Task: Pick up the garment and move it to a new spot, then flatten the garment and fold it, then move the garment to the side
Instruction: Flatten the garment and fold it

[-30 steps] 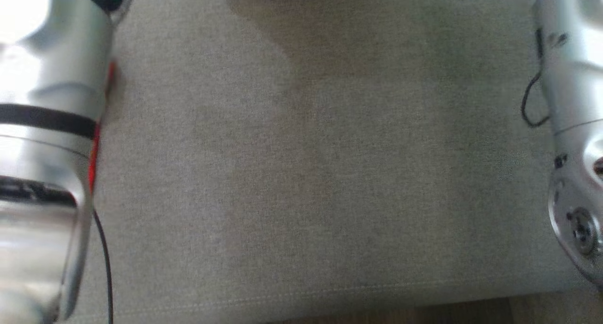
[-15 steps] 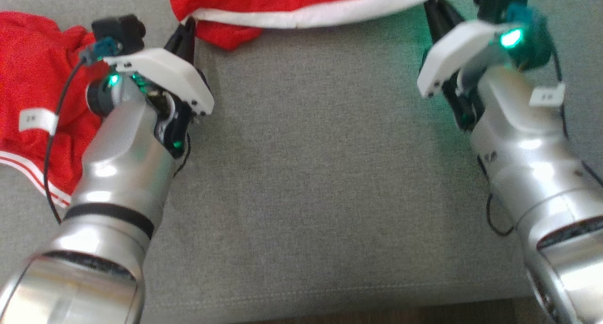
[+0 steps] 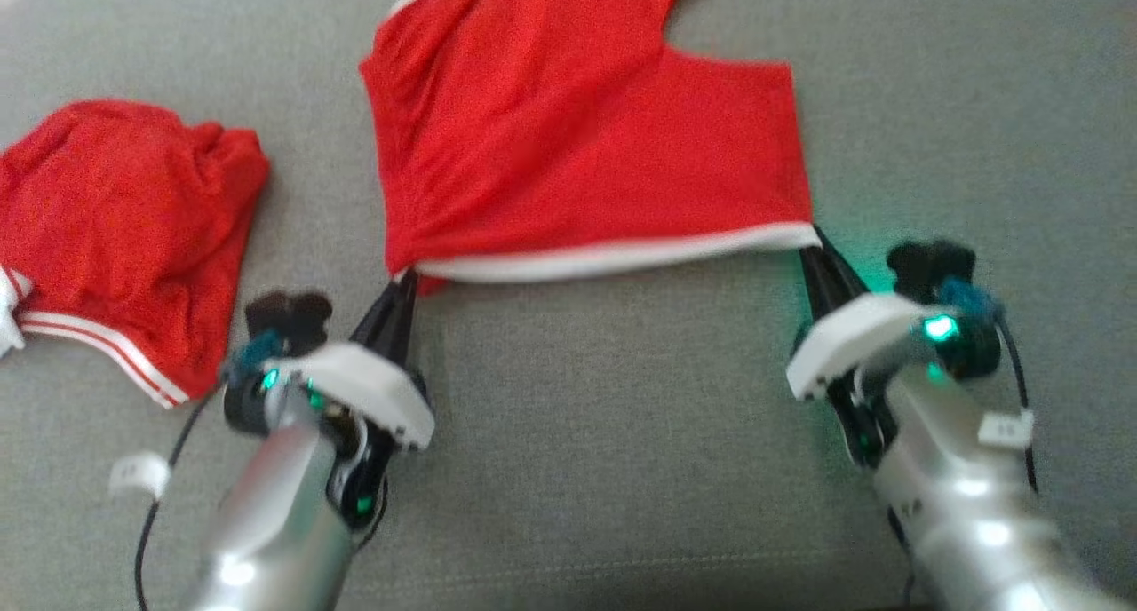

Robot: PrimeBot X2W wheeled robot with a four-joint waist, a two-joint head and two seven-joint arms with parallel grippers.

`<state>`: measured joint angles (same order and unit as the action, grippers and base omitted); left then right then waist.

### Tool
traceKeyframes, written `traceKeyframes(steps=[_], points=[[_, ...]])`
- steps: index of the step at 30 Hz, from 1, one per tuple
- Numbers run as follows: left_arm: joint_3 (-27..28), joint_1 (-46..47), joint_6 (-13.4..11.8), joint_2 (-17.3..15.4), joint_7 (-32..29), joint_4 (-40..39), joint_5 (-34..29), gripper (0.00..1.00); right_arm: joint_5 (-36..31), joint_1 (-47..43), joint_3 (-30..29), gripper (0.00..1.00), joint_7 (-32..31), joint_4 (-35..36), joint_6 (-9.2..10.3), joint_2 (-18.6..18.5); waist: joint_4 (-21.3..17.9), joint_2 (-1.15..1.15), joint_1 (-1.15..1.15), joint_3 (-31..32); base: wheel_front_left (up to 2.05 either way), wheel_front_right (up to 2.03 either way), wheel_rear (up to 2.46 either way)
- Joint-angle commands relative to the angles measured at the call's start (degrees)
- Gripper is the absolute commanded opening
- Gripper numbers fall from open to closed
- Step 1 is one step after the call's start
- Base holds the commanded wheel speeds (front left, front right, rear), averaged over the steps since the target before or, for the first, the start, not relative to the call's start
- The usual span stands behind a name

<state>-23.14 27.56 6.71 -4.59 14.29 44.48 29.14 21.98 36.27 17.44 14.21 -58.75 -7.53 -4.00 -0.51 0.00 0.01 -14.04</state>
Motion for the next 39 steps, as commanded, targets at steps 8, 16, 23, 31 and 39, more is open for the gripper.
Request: traceKeyframes(steps=[8, 16, 23, 31, 39], points=[[1.84, -15.90, -3.45, -4.55, -0.11, -17.90, -1.48, 0.00, -4.89, -22.74, -6.13, 0.00, 0.00, 20.18, 0.04, 1.12, 0.27, 0.00, -0.01, 6.40, 0.00, 0.00, 0.00], [2.70, -31.38, -9.89, -8.75, -7.87, -39.48, -0.14, 0.00, -7.44, -46.04, -10.91, 0.00, -12.91, 50.85, 0.04, 1.12, 0.10, 0.00, -0.01, 9.85, 0.00, 0.00, 0.00], [2.57, -40.74, -14.57, -11.91, -15.05, -54.25, 0.08, 0.00, -6.76, -58.01, -13.93, 0.00, -21.28, 68.02, 0.04, 1.13, -0.07, 0.00, -0.01, 10.94, 0.00, 0.00, 0.00], [3.39, -39.98, -14.85, -12.55, -18.00, -57.53, 2.04, 0.00, -7.81, -55.41, -14.89, 0.00, -23.42, 69.65, 0.04, 1.13, 1.10, 0.00, -0.01, 9.53, 0.00, 0.00, 0.00], [5.43, -27.11, -10.99, -10.98, -17.91, -52.75, 5.74, 0.00, -11.45, -33.36, -12.67, 0.00, -23.42, 61.57, 0.04, 0.16, 5.15, 0.00, -0.01, 1.70, 0.00, 0.00, 0.00]])
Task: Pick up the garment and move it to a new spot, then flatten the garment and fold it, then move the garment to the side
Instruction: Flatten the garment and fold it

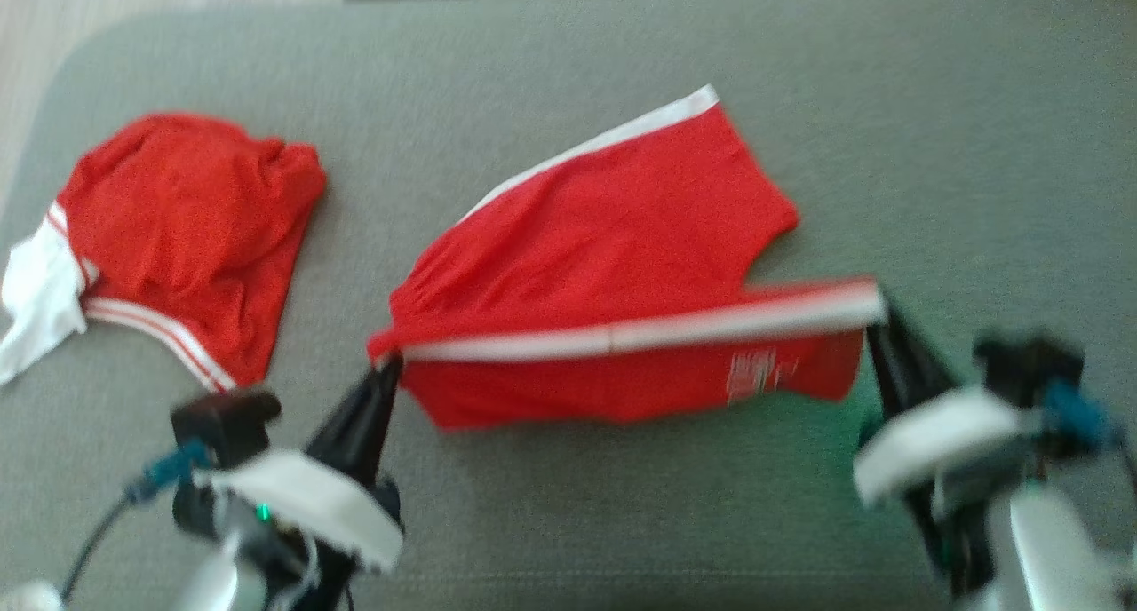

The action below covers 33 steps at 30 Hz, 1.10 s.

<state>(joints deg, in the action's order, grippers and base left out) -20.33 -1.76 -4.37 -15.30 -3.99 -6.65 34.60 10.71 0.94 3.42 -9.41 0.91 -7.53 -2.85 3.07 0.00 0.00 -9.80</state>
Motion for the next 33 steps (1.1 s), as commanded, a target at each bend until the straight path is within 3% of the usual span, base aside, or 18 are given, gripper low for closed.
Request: traceKeyframes(steps=[1, 12, 24, 25, 26, 27, 28, 33], points=[[2.74, 3.78, 0.53, 0.06, 0.35, -0.84, 0.74, 0.00, -0.21, 4.99, 1.73, 0.00, 0.20, 0.74, 0.04, -1.41, 2.04, 0.00, 0.00, -3.80, 0.00, 0.00, 0.00], [1.83, 20.40, 6.22, 3.86, 2.42, 11.97, 2.73, 0.00, 1.14, 34.01, 6.20, 0.00, 3.26, -22.24, 0.04, -5.43, 7.05, 0.00, 0.00, -12.55, 0.00, 0.00, 0.00], [-1.02, 33.22, 10.28, 7.53, 5.47, 27.08, 3.30, 0.00, 0.69, 50.05, 7.29, 0.00, 10.04, -43.69, 0.04, -7.09, 9.56, 0.00, 0.00, -17.20, 0.00, 0.00, 0.00], [-1.42, 33.72, 10.54, 7.73, 5.55, 28.18, 3.57, 0.18, 0.59, 50.73, 7.47, 0.00, 10.69, -44.92, 0.04, -6.96, 9.50, 0.00, 0.00, -17.29, 0.00, 0.00, 0.00], [-1.78, 34.09, 10.75, 7.86, 5.73, 29.17, 3.77, 0.45, 0.56, 51.20, 7.85, 0.21, 11.33, -46.05, 0.04, -6.75, 9.41, 0.00, 0.00, -17.28, 0.00, 0.00, 0.00], [-2.07, 34.27, 10.93, 8.00, 5.97, 29.97, 4.07, 1.00, 0.52, 51.57, 8.33, 0.86, 12.01, -47.00, 0.04, -6.54, 9.25, 0.00, 0.00, -17.20, 0.00, 0.00, 0.00], [-2.27, 34.36, 11.07, 8.08, 6.40, 30.58, 4.31, 1.00, 0.47, 51.86, 8.82, 1.00, 12.81, -47.75, 0.04, -6.35, 9.05, 0.00, 0.00, -17.09, 0.00, 0.00, 0.00], [-2.54, 32.91, 11.12, 7.77, 10.27, 32.43, 3.68, 1.00, -0.16, 51.06, 10.23, 1.00, 17.50, -49.83, 0.04, -5.89, 7.96, 0.00, 0.00, -15.35, 0.00, 0.00, 0.00]])
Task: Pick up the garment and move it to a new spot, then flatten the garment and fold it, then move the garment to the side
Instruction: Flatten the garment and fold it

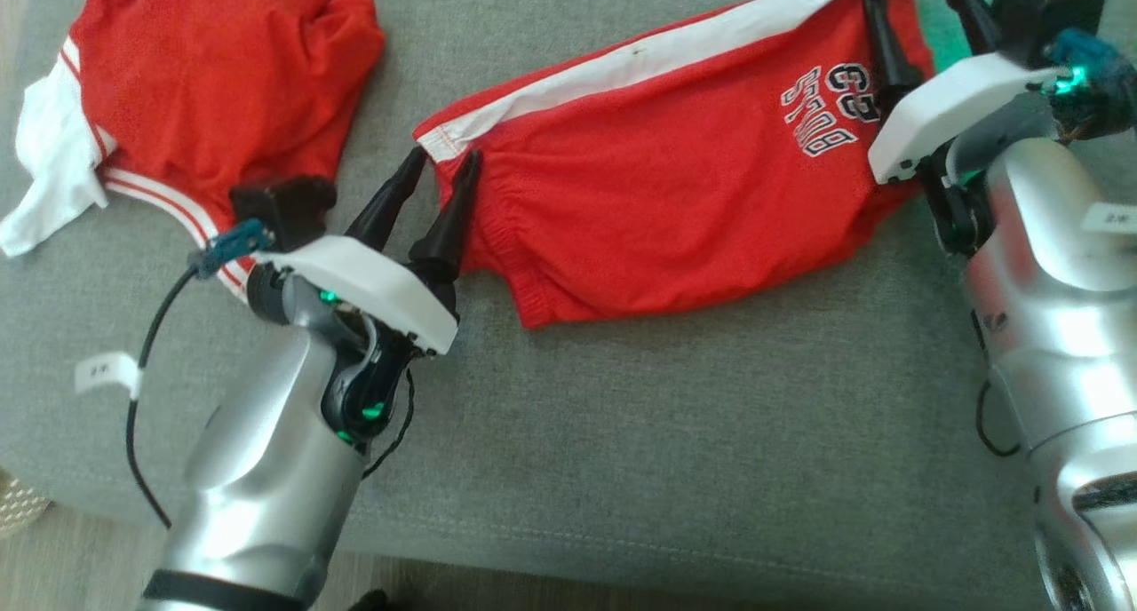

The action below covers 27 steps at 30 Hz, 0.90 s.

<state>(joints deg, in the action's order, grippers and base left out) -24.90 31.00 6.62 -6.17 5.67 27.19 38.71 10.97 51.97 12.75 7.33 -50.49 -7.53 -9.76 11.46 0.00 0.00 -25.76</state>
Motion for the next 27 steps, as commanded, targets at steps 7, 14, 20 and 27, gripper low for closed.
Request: traceKeyframes(steps=[7, 14, 20, 27], points=[[3.37, -3.97, -3.79, -2.72, 7.16, -3.39, -3.96, 1.00, -1.72, -4.73, -0.12, 1.00, 5.59, 4.74, 0.04, 2.30, -2.36, 0.00, 0.00, 3.67, 0.00, 0.00, 0.00], [8.22, -10.06, -11.30, -4.11, 9.27, -13.34, -11.68, 1.00, -3.87, -15.07, -4.72, 1.00, 7.22, 18.08, 0.04, 4.55, -4.86, 0.00, 0.00, 6.80, 0.00, 0.00, 0.00], [12.53, -17.15, -13.54, -3.97, 9.31, -21.02, -16.74, 1.00, -5.77, -25.60, -6.91, 1.00, 4.92, 31.19, 0.04, 5.95, -6.72, 0.00, 0.00, 9.19, 0.00, 0.00, 0.00], [13.22, -22.95, -13.37, -3.26, 9.31, -22.82, -19.19, 1.00, -6.91, -37.82, -8.82, 1.00, 0.78, 44.00, 0.04, 6.73, -7.42, 0.00, 0.00, 11.13, 0.00, 0.00, 0.00]])
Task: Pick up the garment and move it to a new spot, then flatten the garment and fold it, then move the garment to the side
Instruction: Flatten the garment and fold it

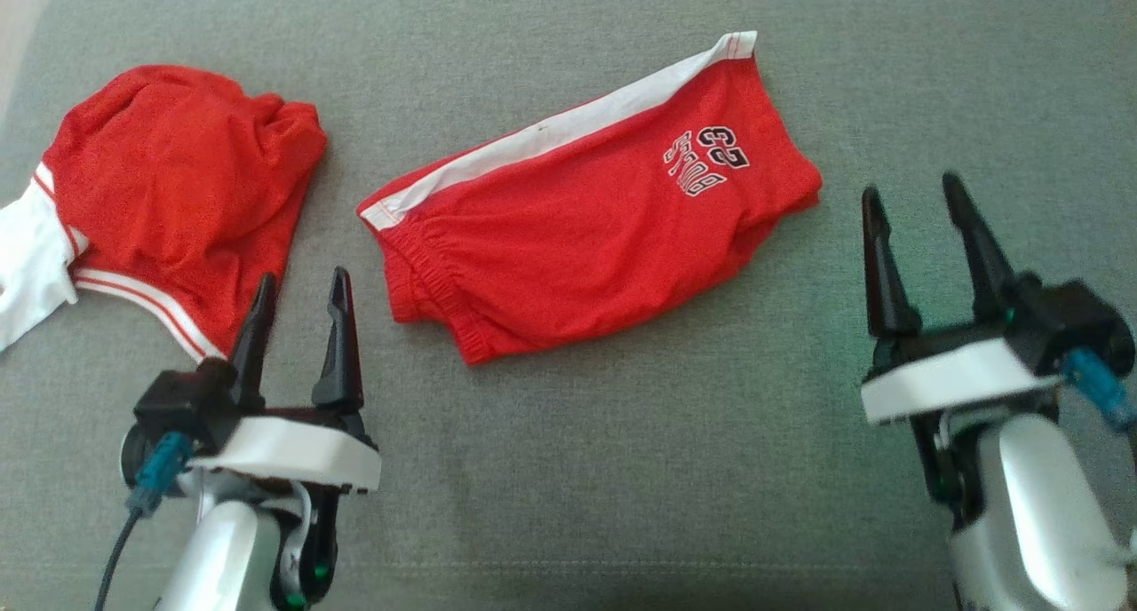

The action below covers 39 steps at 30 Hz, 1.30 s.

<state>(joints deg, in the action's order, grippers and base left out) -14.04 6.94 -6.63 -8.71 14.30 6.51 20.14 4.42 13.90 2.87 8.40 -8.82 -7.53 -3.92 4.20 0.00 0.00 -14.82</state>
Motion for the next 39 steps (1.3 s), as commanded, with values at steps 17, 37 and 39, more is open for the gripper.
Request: traceKeyframes(steps=[17, 37, 39], points=[[2.33, 0.43, 1.96, 0.19, 0.70, -0.79, -0.84, 1.00, 2.38, -5.31, 0.84, 1.00, -4.02, 9.04, 0.04, 1.03, 0.08, 0.00, 0.00, 0.62, 0.00, 0.00, 0.00], [0.52, 7.32, 4.09, 1.37, 0.70, -0.37, -1.56, 1.00, 4.11, 10.56, 1.30, 1.00, -6.85, -7.72, 0.04, 1.04, 3.30, 0.00, 0.00, -6.32, 0.00, 0.00, 0.00], [0.21, 8.09, 4.55, 1.77, 0.70, -0.10, -1.80, 1.00, 3.80, 12.81, 0.95, 1.00, -8.53, -11.37, 0.04, 1.04, 3.98, 0.00, 0.00, -7.01, 0.00, 0.00, 0.00]])
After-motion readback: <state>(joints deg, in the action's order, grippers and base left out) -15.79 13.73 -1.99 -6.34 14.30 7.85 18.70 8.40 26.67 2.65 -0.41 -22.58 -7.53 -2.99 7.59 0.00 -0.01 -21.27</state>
